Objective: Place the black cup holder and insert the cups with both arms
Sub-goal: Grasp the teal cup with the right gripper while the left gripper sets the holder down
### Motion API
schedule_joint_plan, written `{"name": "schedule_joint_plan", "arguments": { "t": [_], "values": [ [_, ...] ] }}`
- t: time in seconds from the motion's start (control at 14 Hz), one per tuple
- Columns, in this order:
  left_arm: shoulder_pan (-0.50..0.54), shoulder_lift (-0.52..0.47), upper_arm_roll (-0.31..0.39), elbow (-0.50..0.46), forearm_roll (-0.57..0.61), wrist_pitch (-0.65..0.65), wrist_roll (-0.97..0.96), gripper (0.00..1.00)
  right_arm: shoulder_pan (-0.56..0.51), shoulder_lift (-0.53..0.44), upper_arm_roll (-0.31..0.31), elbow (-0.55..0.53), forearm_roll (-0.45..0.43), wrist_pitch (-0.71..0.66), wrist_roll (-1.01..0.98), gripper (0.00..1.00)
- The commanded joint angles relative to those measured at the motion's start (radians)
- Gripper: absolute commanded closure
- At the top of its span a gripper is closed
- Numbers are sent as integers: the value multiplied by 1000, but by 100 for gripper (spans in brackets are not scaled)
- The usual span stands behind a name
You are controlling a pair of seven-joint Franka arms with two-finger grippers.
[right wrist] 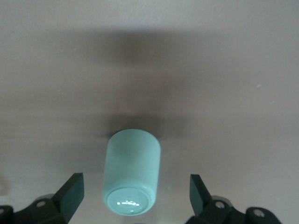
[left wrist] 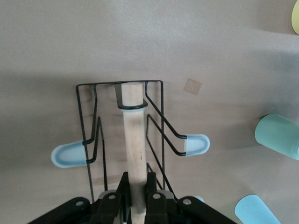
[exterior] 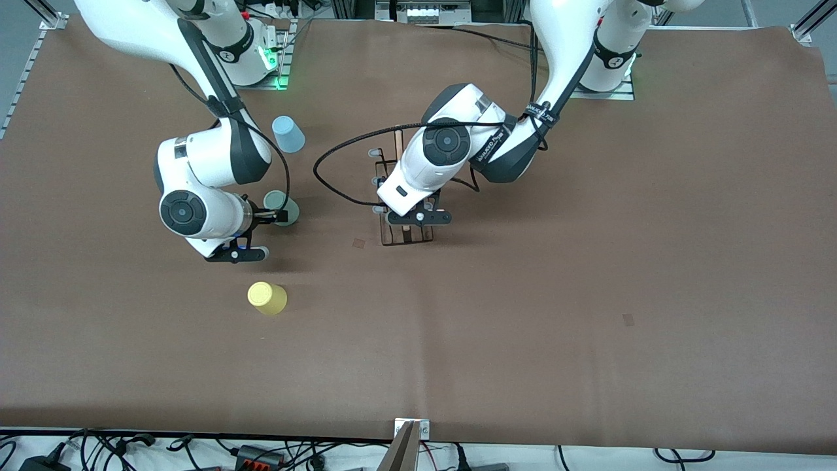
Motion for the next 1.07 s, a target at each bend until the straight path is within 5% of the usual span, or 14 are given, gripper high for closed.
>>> {"name": "schedule_joint_plan", "arguments": {
  "t": [0.0, 0.36, 0.5, 0.57, 0.79, 0.86, 1.0],
  "values": [
    [1, 21, -7, 26, -23, 63, -4, 98, 1, -20, -1, -41, 47, 22, 9, 0],
    [-1, 29, -21, 23, -21, 77, 9, 89, 2, -25, 0, -92, 57, 24, 9, 0],
    [4, 26, -21, 22, -26, 56, 4, 64, 4, -23, 0, -104, 58, 24, 10, 0],
    [8, 26, -19, 23, -21, 33, 7, 39, 2, -18, 0, -104, 60, 24, 12, 0],
    [20, -17, -9, 22, -17, -58, 15, 15, 7, -2, 0, -104, 109, 31, 12, 0],
    [39, -46, -7, 20, -17, -88, 33, 0, 10, 1, 0, -104, 109, 37, 10, 0],
    [89, -124, -7, -10, -17, -167, 138, 0, 13, 15, 0, -104, 109, 37, 12, 0]
  ]
}}
